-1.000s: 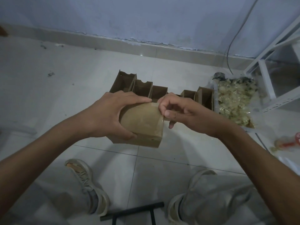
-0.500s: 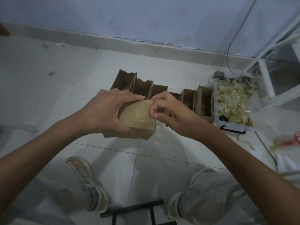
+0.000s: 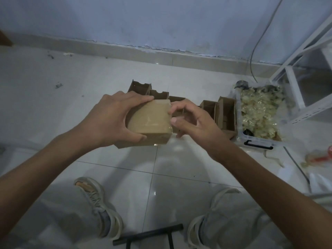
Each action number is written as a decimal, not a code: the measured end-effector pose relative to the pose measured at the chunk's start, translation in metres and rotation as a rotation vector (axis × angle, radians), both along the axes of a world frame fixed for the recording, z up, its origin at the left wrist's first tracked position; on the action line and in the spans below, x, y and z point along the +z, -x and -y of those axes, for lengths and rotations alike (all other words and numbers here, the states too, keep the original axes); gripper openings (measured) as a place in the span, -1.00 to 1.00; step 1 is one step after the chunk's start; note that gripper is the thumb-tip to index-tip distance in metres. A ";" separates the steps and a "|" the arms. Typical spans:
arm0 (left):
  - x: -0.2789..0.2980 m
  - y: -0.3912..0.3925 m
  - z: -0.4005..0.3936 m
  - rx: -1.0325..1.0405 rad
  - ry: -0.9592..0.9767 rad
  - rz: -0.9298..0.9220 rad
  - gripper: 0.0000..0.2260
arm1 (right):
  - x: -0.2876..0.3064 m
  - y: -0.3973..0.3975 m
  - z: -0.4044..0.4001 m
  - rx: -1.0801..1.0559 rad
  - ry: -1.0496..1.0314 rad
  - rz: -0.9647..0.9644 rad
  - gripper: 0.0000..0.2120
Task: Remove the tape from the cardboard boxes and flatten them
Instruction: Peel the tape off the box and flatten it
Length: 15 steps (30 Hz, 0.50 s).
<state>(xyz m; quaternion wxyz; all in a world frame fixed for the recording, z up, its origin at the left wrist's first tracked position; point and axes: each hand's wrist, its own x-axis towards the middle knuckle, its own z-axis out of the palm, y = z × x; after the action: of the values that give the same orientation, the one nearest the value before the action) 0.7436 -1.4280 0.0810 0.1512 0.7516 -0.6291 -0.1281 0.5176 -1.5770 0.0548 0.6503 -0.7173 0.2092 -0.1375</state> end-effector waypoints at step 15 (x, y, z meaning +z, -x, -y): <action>-0.006 0.010 -0.008 0.054 0.045 0.366 -0.06 | -0.012 -0.026 -0.014 0.019 0.454 -0.396 -0.68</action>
<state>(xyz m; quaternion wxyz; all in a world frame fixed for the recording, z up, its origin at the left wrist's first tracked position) 0.7335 -1.4196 0.0754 0.0543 0.7753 -0.6286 0.0290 0.5432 -1.5628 0.0426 0.4211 -0.8591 0.2890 -0.0322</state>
